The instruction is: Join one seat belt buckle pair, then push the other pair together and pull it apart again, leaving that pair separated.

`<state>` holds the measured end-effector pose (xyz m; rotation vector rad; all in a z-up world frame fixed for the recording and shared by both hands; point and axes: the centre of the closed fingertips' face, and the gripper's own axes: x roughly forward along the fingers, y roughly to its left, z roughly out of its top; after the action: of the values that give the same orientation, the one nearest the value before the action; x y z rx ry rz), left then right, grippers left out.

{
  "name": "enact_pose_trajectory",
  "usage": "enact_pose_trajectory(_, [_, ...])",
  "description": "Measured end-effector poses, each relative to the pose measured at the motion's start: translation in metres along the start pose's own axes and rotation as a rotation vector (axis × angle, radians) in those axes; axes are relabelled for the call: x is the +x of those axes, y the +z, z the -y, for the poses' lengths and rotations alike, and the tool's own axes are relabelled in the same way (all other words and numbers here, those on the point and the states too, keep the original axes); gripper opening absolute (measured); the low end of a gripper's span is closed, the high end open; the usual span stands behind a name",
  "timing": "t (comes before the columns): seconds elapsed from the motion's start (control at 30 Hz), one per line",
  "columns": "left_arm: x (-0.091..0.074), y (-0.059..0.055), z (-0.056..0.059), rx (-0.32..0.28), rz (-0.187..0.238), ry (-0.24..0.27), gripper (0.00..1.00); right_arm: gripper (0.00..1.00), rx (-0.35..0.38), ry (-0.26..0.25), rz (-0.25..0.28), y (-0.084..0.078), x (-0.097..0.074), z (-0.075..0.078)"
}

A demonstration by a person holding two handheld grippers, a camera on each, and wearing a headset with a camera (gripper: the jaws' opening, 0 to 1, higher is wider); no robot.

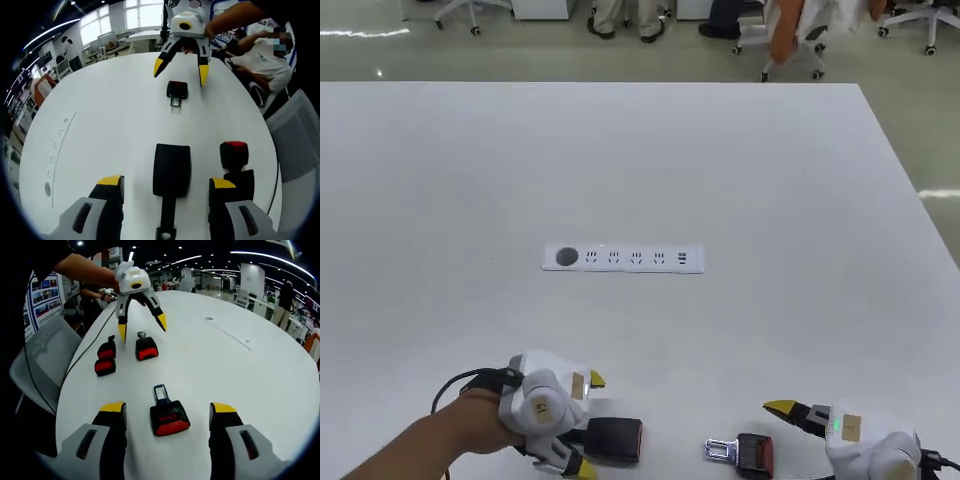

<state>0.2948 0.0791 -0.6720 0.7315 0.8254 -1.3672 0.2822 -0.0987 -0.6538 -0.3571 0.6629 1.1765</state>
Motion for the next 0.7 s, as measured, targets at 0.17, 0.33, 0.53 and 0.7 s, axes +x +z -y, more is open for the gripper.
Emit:
enact_pose_trajectory(0.17, [0.008,-0.006,0.003,0.005,-0.018,-0.026,0.70,0.63,-0.013,0.022,-0.033,-0.007,0.008,-0.003])
enact_pose_trajectory(0.33, [0.010,-0.008,0.002,-0.003,-0.016,-0.034,0.68,0.61,-0.019,0.041,-0.061,-0.017,0.014,-0.003])
enact_pose_trajectory(0.53, [0.013,-0.008,-0.002,0.021,0.015,-0.016,0.62,0.54,-0.039,0.043,-0.094,-0.030,0.018,-0.001])
enact_pose_trajectory(0.7, [0.014,-0.007,0.001,0.025,0.038,-0.016,0.57,0.51,-0.057,0.045,-0.091,-0.029,0.024,-0.005])
